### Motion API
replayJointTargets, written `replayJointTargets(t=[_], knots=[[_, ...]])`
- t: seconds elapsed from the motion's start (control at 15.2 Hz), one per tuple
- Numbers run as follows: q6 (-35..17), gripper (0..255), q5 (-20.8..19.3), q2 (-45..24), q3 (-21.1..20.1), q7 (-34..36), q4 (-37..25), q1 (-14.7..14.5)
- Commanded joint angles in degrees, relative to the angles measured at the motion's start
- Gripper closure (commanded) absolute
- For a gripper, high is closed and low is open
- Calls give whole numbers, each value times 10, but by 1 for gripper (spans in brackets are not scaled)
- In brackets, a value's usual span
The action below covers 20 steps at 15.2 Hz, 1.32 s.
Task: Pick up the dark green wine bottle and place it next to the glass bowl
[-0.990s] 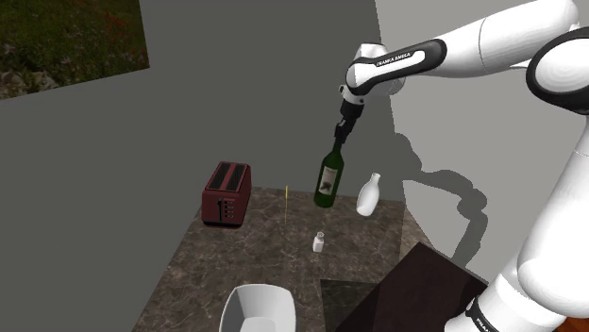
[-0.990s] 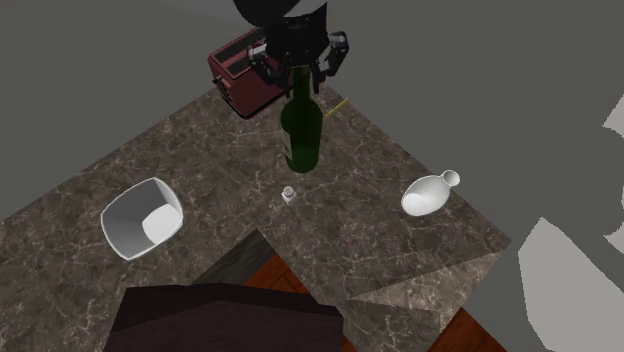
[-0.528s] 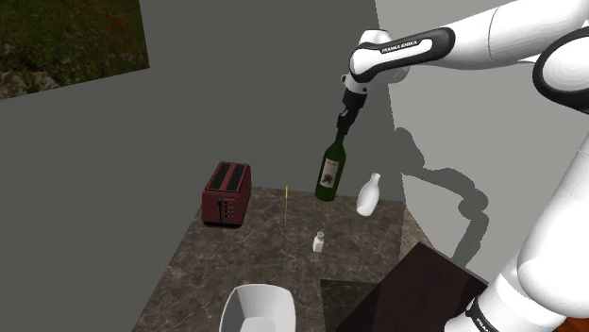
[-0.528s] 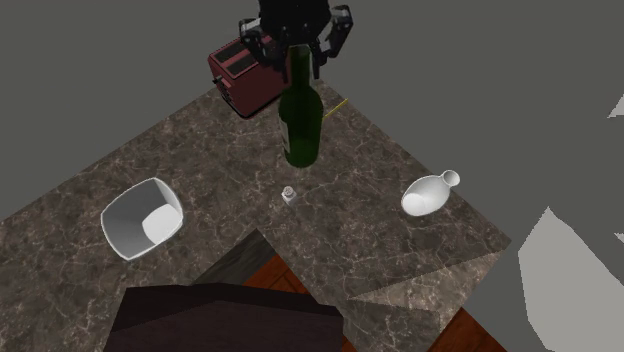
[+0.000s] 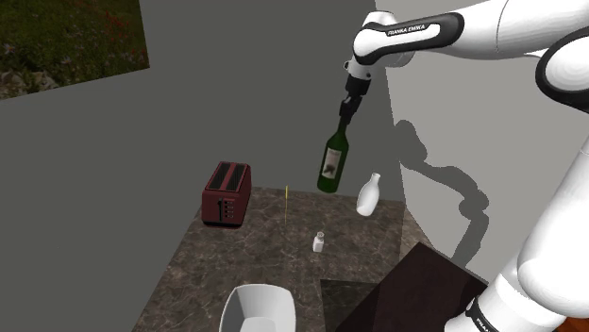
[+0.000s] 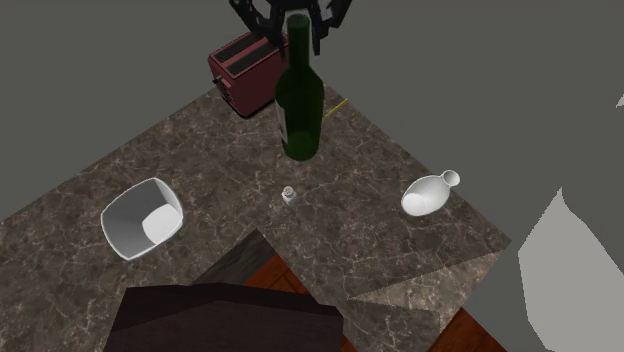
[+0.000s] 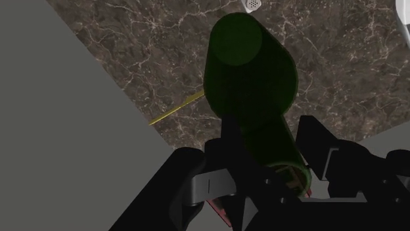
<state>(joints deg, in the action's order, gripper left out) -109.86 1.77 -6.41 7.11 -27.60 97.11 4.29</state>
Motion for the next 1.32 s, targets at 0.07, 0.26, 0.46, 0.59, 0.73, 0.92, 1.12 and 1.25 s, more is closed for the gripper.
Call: replayJointTargets(t=[0.07, 0.26, 0.46, 0.59, 0.73, 0.92, 1.12, 1.25], knots=[[23, 255, 0, 0, 0, 0, -23, 0], [46, 255, 0, -1, 0, 0, -47, 1], [70, 255, 0, -4, 1, 1, -74, 1], [86, 255, 0, -6, 1, 1, -92, 1], [103, 255, 1, -9, 1, 1, -112, 2], [128, 255, 1, -15, 1, 1, -143, 2], [138, 255, -2, 1, -3, 11, -138, -4], [127, 255, -9, 38, -12, 33, -90, -17]])
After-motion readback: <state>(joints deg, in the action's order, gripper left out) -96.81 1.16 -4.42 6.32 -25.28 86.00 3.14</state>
